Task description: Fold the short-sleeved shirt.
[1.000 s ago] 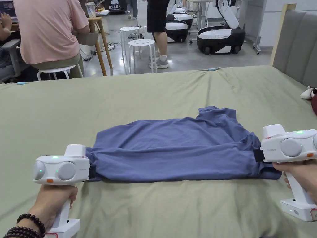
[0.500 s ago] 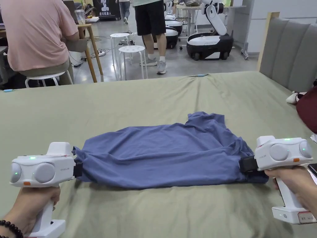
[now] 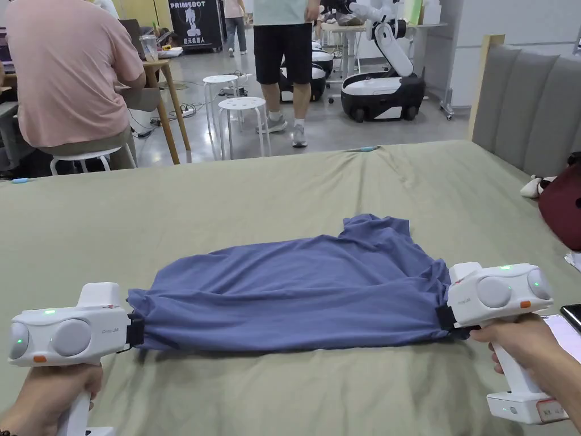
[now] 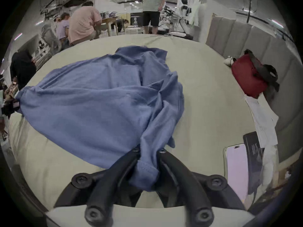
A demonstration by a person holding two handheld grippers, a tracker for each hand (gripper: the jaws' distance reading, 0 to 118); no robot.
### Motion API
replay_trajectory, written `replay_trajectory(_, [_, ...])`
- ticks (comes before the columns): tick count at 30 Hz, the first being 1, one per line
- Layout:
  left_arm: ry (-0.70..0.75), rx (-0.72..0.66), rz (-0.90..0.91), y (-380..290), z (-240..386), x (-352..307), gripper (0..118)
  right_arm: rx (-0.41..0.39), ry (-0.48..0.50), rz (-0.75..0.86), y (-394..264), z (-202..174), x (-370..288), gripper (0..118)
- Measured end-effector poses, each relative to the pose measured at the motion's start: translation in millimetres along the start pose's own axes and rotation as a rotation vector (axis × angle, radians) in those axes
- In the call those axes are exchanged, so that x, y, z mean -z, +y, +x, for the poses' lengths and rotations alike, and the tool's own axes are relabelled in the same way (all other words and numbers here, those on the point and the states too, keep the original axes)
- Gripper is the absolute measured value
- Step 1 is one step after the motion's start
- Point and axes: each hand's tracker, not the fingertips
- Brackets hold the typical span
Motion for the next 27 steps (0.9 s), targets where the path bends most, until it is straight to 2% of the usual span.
replay_trajectory(6, [0.022,0.173,-0.038,-39,11,-44,3,-0.06,0.02,0.009,-33,3,-46,10])
replay_trajectory(8, [0.015,0.156,-0.064,-59,14,-47,3,-0.055,0.033,-0.017,-42,5,-46,10])
replay_trajectory(13, [0.031,0.111,-0.151,-91,13,-9,3,-0.025,0.009,-0.084,-52,-2,-12,10])
replay_trajectory(17, [0.04,0.09,-0.137,-82,8,-8,3,-0.082,-0.025,-0.101,-43,-10,-19,10])
replay_trajectory(18, [0.038,0.09,-0.14,-79,6,-8,3,-0.092,-0.027,-0.101,-43,-10,-21,14])
replay_trajectory(19, [0.048,0.093,-0.142,-76,4,-9,8,-0.095,-0.04,-0.1,-39,-8,-25,31])
replay_trajectory(20, [0.056,0.093,-0.134,-73,3,-13,21,-0.091,-0.107,-0.092,-38,-9,-31,57])
replay_trajectory(21, [0.089,0.102,-0.096,-71,0,-17,48,-0.075,-0.158,-0.065,-39,-10,-38,87])
replay_trajectory(22, [0.114,0.108,-0.046,-70,-2,-20,95,-0.068,-0.174,-0.033,-41,-10,-45,118])
replay_trajectory(23, [0.123,0.103,0.003,-69,-4,-23,118,-0.064,-0.158,0.033,-40,-8,-54,117])
replay_trajectory(24, [0.109,0.091,0.079,-66,-9,-30,111,-0.05,-0.136,0.086,-37,-7,-63,111])
replay_trajectory(25, [0.095,0.068,0.083,-63,-8,-36,108,-0.031,-0.126,0.104,-35,-7,-69,112])
replay_trajectory(27, [0.067,0.043,0.019,-55,-13,-36,114,-0.018,-0.126,0.069,-24,-6,-77,110])
